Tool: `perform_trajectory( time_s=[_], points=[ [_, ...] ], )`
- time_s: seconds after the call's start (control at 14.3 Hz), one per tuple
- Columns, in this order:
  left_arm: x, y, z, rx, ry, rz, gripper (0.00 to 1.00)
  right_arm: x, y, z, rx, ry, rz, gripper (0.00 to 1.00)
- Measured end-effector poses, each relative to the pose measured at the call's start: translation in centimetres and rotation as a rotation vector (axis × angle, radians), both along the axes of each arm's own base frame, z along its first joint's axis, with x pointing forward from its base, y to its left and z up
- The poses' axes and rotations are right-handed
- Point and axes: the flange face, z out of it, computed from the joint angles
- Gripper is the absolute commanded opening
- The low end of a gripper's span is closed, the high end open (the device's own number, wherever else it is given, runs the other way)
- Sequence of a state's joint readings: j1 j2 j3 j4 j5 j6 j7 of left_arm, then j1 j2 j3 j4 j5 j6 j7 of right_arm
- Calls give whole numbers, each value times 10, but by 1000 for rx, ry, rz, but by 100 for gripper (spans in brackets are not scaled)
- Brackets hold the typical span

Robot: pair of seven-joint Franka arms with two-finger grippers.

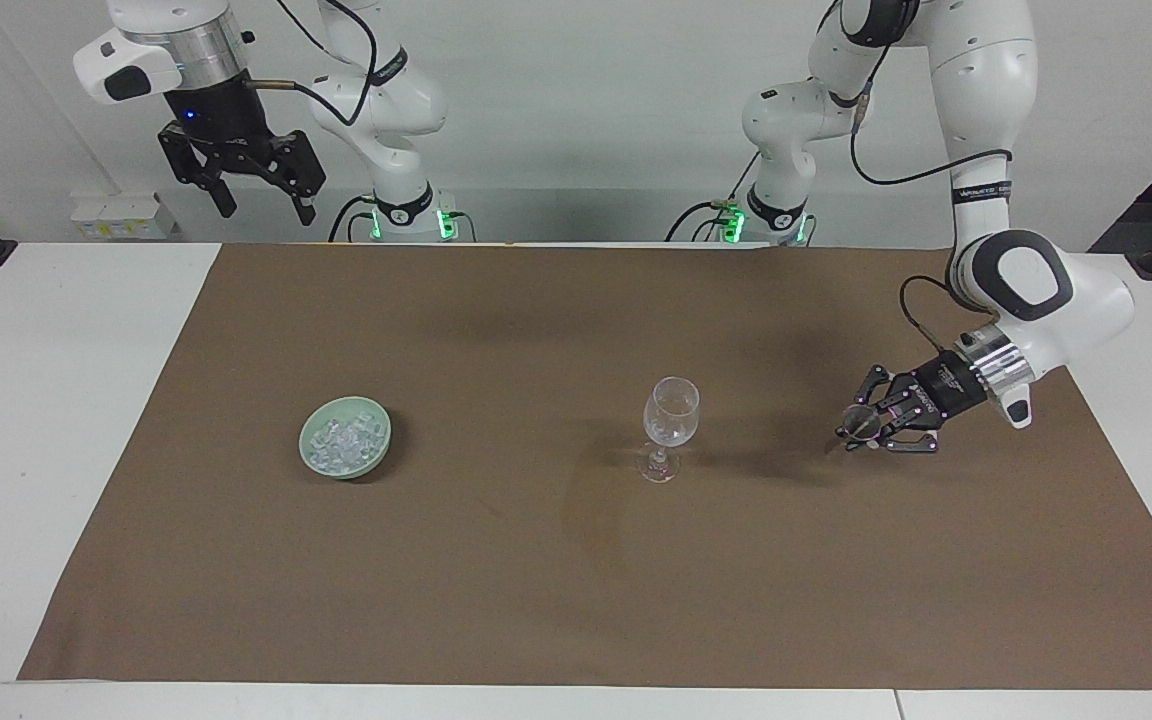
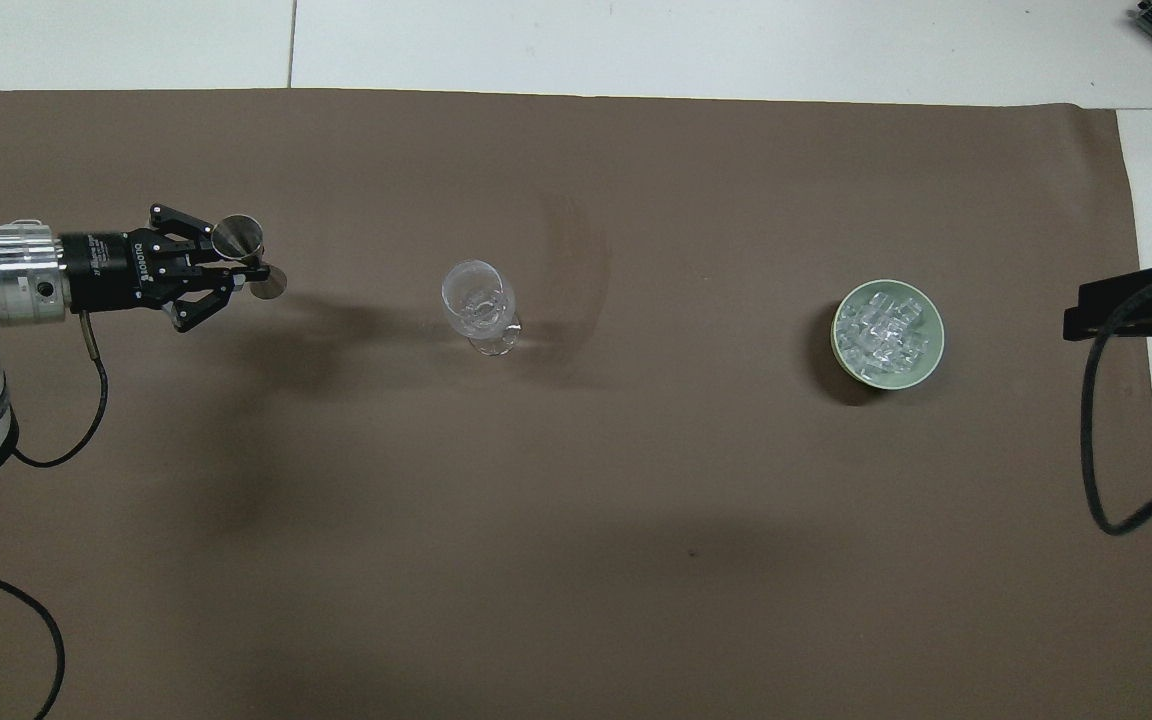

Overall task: Pour wine and add ice with both arms
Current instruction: 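Lower the jigger onto its original spot with the left gripper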

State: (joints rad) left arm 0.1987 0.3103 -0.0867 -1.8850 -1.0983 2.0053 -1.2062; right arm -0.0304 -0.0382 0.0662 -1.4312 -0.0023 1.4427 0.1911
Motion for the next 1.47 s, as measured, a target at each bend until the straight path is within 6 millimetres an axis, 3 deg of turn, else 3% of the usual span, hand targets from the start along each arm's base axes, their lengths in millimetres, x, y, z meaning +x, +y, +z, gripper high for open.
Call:
perform_trajectory(
  time_s=[0.35,0.63,0.84,1.47],
  points=[
    [-10,56,-45,-74,18,17,0,0,0,0,0,0,0,100],
    [-18,80,-64,-135,27,51,0,0,0,0,0,0,0,100],
    [-25,85,-78,-150,39,64,0,-2,0,2,0,-4,0,100],
    [-34,85,-88,-133,-38,11,0,9,1,9,3,-105,3,100]
  ],
)
